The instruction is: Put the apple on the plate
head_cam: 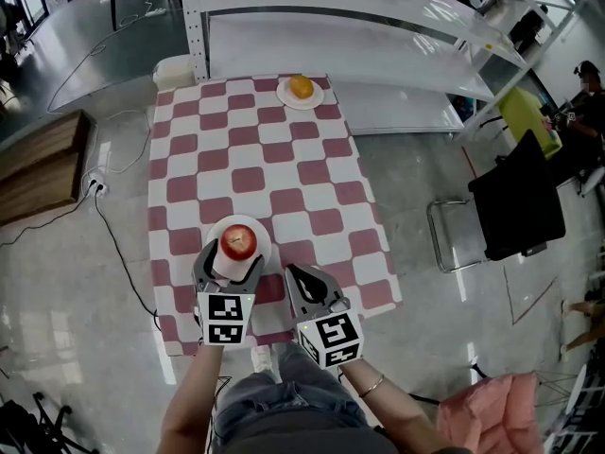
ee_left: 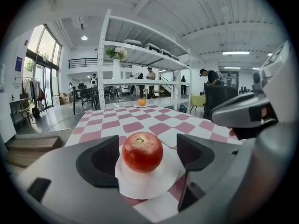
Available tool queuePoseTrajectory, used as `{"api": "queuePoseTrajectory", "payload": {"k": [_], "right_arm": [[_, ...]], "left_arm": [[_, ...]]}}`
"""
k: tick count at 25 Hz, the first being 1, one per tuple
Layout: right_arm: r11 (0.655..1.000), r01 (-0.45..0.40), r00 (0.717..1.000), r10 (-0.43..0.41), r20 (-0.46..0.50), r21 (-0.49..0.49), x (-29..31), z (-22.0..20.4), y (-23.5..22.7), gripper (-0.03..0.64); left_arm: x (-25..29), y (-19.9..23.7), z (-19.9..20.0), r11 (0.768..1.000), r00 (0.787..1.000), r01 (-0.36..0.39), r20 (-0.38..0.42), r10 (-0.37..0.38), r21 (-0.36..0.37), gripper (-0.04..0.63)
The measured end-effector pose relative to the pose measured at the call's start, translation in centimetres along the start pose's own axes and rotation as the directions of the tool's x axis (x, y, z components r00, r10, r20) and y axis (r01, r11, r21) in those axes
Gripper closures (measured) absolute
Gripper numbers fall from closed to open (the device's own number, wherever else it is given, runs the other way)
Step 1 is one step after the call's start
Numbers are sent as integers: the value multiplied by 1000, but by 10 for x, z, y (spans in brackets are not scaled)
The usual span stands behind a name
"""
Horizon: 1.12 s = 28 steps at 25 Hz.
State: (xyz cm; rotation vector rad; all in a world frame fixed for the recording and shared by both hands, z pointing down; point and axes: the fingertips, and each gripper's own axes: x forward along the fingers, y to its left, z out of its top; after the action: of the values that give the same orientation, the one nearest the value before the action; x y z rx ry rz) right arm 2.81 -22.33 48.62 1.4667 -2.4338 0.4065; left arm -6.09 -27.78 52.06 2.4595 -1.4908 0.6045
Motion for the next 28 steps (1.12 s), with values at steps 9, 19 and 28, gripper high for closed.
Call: {"api": "queuePoseTrajectory", "payload": {"k": [9, 19, 28], "right_arm": [[1000, 16, 1000, -16, 18, 8, -17, 0, 10, 606], [1000, 20, 999, -20, 34, 2, -34, 0, 29, 606], [1000, 26, 998, -26, 58, -7, -52, 2, 47, 606]], "left_arm": [[-26, -3, -4, 995, 1000, 19, 19, -17, -95, 286], [-62, -3, -2, 992, 998, 26, 58, -19, -122, 431], [-94, 0, -4, 986, 996, 26, 86, -12, -162, 542]]}}
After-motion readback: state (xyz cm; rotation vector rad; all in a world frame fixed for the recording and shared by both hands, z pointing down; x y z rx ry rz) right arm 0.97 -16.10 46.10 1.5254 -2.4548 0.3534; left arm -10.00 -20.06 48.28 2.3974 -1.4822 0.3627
